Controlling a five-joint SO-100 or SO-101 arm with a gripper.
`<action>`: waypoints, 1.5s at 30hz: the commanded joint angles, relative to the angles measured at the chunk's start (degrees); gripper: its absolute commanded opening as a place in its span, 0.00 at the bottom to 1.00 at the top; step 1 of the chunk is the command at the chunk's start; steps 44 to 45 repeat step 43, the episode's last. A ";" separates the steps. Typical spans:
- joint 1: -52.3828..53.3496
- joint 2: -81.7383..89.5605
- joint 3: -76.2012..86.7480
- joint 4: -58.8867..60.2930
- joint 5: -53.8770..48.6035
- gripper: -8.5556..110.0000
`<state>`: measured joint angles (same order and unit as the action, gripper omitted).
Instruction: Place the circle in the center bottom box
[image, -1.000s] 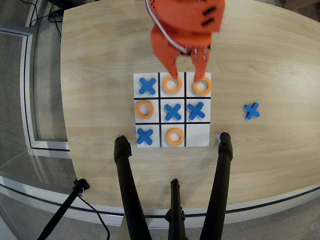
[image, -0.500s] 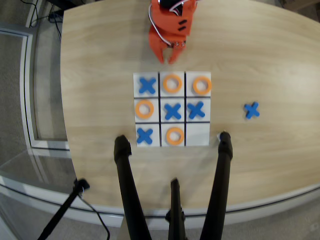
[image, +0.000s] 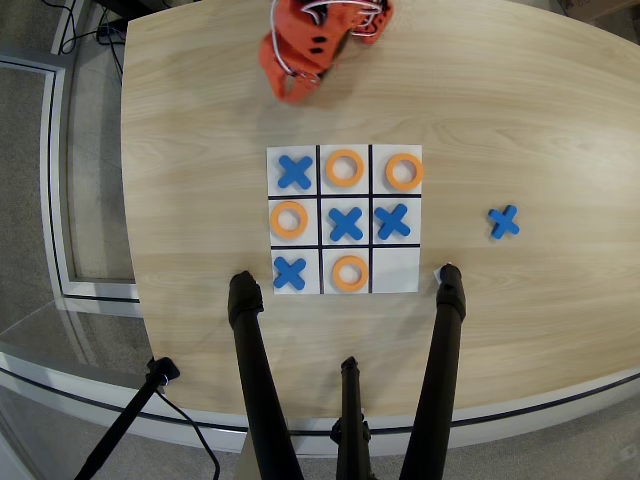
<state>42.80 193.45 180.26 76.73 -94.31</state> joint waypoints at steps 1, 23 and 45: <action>17.40 1.05 3.25 0.62 0.09 0.07; 50.71 0.97 3.25 0.62 0.18 0.07; 50.71 0.97 3.25 0.62 0.18 0.07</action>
